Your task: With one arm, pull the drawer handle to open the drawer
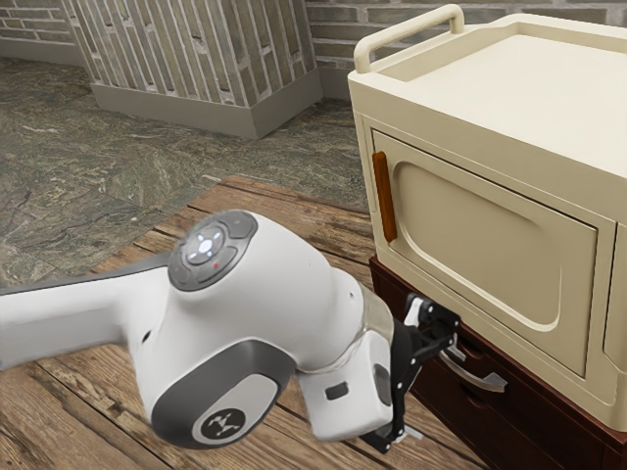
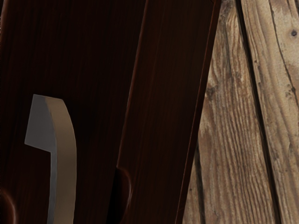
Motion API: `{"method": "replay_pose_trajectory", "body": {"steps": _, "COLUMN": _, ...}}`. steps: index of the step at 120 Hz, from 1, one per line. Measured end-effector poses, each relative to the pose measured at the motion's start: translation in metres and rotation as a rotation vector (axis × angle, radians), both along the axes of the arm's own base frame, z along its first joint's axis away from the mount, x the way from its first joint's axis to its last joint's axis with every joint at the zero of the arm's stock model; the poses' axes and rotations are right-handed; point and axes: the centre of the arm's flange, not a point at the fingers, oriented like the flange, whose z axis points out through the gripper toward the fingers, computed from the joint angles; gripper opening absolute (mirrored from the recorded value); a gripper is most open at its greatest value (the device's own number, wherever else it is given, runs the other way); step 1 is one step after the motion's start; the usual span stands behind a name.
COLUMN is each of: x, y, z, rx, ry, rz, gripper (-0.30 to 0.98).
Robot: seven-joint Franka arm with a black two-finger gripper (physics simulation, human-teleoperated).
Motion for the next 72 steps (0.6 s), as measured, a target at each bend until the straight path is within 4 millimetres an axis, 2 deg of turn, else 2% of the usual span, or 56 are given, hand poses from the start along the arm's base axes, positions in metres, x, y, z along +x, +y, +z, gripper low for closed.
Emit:
{"method": "replay_pose_trajectory", "body": {"steps": 36, "x": 0.005, "y": -0.001, "z": -0.011, "rx": 0.001, "ry": 0.013, "rz": 0.003, "gripper": 0.69}}
{"method": "replay_pose_trajectory", "body": {"steps": 72, "x": 0.002, "y": 0.002, "z": -0.006, "rx": -0.007, "ry": 0.005, "rz": 0.011, "gripper": 0.48}}
